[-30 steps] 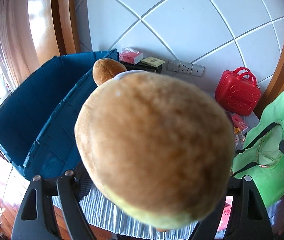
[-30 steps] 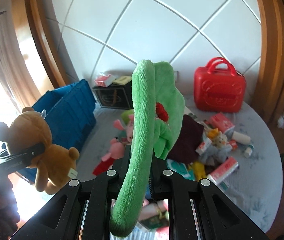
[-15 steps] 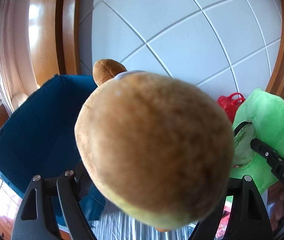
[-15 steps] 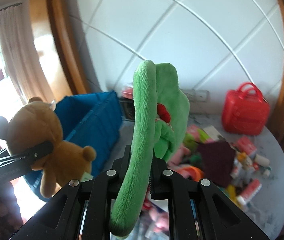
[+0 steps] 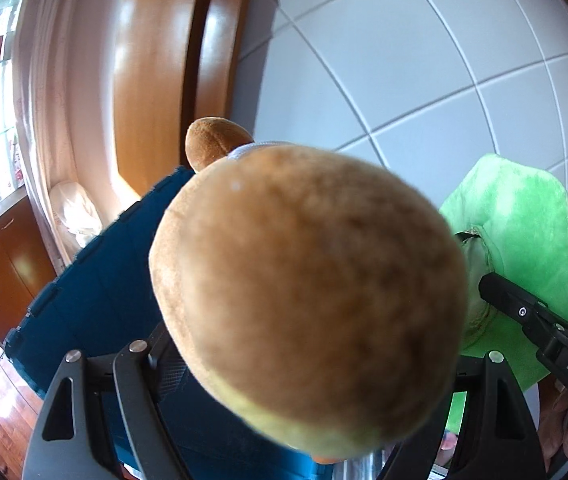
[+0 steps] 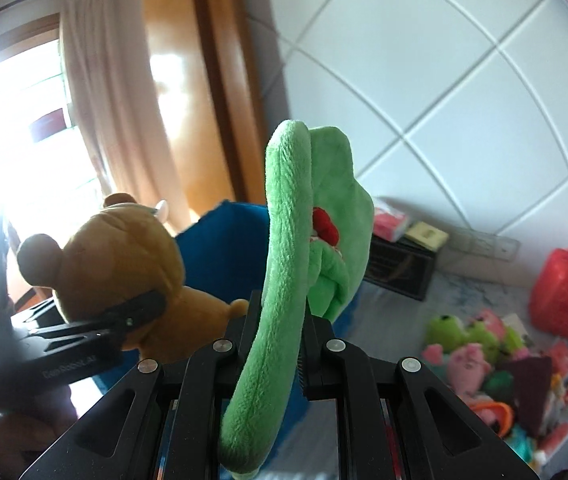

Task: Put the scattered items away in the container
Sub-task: 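Carry the teddy bear and green crocodile with both grippers toward the blue crate, then open both grippers to drop the bear and crocodile into the crate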

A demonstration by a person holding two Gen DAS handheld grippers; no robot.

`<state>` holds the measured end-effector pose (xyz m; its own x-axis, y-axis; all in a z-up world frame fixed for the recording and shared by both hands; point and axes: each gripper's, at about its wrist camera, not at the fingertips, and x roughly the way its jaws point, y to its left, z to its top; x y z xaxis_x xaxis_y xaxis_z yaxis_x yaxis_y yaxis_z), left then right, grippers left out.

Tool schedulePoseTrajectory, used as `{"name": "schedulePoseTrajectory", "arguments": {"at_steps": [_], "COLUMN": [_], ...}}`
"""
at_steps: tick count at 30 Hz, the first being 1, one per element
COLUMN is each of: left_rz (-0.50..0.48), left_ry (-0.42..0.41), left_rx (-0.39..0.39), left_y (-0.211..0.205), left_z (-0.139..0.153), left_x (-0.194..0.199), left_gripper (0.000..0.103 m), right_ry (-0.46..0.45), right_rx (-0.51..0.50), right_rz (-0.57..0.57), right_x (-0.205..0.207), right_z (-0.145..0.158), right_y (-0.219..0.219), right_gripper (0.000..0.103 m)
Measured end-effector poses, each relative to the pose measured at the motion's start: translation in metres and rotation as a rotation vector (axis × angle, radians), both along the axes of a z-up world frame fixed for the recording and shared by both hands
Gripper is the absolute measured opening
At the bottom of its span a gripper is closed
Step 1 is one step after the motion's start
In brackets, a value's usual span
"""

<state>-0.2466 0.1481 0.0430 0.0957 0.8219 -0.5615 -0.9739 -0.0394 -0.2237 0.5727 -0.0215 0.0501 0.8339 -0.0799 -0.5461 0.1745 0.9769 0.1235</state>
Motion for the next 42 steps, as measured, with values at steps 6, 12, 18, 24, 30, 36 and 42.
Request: {"name": "schedulePoseTrajectory", "arguments": {"at_steps": [6,12,18,24,30,36,42], "left_rz": [0.082,0.147,0.185,0.264,0.238,0.279,0.295], "left_ry": [0.014,-0.008,-0.016,-0.015,-0.091,-0.109,-0.114], "left_rx": [-0.006,-0.021,-0.04,-0.051,-0.061,-0.049,-0.053], "left_y": [0.005,0.007,0.025,0.03,0.008,0.001,0.02], "left_z": [0.002,0.001,-0.002,0.01,0.011,0.022,0.015], "left_x": [-0.053,-0.09,-0.093,-0.048,-0.06,-0.063,-0.114], "left_gripper": [0.081,0.081,0.081,0.082,0.096,0.103,0.103], "right_ry": [0.02,0.041,0.073,0.076,0.07,0.018,0.02], "right_rx": [0.013,0.047,0.058,0.046,0.038,0.022,0.023], "right_rz": [0.092,0.129,0.157,0.146,0.122,0.066,0.051], "right_x": [0.052,0.088,0.11,0.117,0.123,0.118,0.114], "right_z": [-0.014,-0.027,-0.039,-0.039,-0.038,-0.032,-0.034], "right_y": [0.039,0.064,0.079,0.081,0.086,0.086,0.088], "right_gripper": [0.014,0.014,0.014,0.014,0.023,0.103,0.103]}}
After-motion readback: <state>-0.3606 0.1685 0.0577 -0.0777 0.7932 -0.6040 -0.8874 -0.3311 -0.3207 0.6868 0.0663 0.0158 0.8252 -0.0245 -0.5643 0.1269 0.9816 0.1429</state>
